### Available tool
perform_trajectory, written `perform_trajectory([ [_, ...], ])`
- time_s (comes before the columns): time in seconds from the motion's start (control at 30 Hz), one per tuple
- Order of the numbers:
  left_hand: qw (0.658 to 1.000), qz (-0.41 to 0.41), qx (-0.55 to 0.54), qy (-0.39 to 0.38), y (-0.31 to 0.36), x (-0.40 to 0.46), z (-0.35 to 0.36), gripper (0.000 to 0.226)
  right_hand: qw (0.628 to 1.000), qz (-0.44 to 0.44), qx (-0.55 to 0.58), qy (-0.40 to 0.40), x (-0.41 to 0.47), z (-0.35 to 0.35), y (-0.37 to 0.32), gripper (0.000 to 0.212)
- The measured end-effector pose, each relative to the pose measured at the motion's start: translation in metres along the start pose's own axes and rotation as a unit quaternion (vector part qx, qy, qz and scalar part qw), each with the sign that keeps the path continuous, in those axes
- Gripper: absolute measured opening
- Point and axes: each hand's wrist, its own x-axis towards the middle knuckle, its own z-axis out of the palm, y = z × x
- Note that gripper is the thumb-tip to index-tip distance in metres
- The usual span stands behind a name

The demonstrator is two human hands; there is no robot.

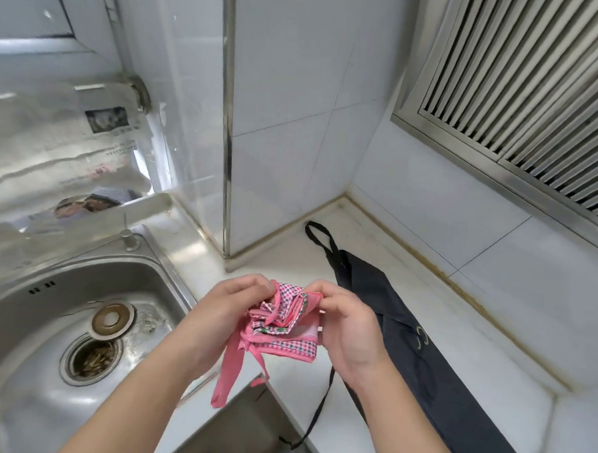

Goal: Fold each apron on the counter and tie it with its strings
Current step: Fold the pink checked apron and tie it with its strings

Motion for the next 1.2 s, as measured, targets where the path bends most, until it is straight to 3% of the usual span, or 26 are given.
perform_trajectory([
  [0.1, 0.999, 0.027, 0.046, 0.001, 0.011, -0.006, 0.0, 0.018, 0.999, 0.002, -0.034, 0.011, -0.007, 0.004, -0.018, 0.04],
  [0.2, 0.993, 0.049, 0.11, -0.001, 0.023, -0.014, 0.01, 0.006, 0.995, -0.006, -0.091, 0.031, -0.01, 0.013, -0.03, 0.015],
  [0.3, 0.986, 0.114, 0.113, 0.032, 0.031, -0.014, 0.014, 0.014, 0.995, 0.024, -0.097, 0.016, -0.009, 0.018, -0.043, 0.042],
  [0.37, 0.981, 0.142, 0.105, 0.076, 0.032, -0.009, 0.015, 0.033, 0.989, 0.008, -0.148, 0.01, -0.008, 0.019, -0.052, 0.034],
  [0.43, 0.983, 0.115, 0.089, 0.11, 0.032, -0.004, 0.02, 0.041, 0.981, -0.043, -0.184, 0.045, -0.003, 0.02, -0.054, 0.021],
  [0.6, 0.987, 0.013, 0.147, 0.068, 0.04, 0.002, 0.023, 0.018, 0.974, -0.053, -0.2, 0.095, 0.002, 0.025, -0.051, 0.02],
  [0.67, 0.986, 0.006, 0.143, 0.084, 0.043, 0.002, 0.019, 0.017, 0.954, -0.073, -0.249, 0.151, 0.003, 0.023, -0.047, 0.026],
  [0.77, 0.982, 0.025, 0.124, 0.137, 0.044, 0.002, 0.021, 0.013, 0.895, -0.201, -0.329, 0.225, 0.0, 0.021, -0.047, 0.025],
  [0.83, 0.98, 0.044, 0.09, 0.173, 0.042, 0.003, 0.023, 0.014, 0.869, -0.27, -0.362, 0.203, -0.006, 0.025, -0.047, 0.017],
  [0.9, 0.976, 0.064, 0.044, 0.203, 0.041, 0.005, 0.024, 0.015, 0.86, -0.273, -0.404, 0.153, -0.014, 0.031, -0.041, 0.017],
  [0.97, 0.971, 0.078, 0.01, 0.225, 0.04, 0.006, 0.026, 0.015, 0.88, -0.224, -0.405, 0.111, -0.02, 0.035, -0.034, 0.023],
  [1.1, 0.967, 0.089, -0.027, 0.235, 0.04, 0.006, 0.028, 0.014, 0.968, -0.059, -0.241, 0.021, -0.02, 0.041, -0.031, 0.016],
  [1.13, 0.968, 0.091, -0.021, 0.231, 0.04, 0.006, 0.028, 0.015, 0.978, -0.038, -0.205, 0.005, -0.019, 0.039, -0.03, 0.009],
  [1.2, 0.97, 0.095, -0.005, 0.223, 0.04, 0.005, 0.028, 0.016, 0.977, -0.053, -0.205, -0.003, -0.016, 0.031, -0.028, 0.018],
])
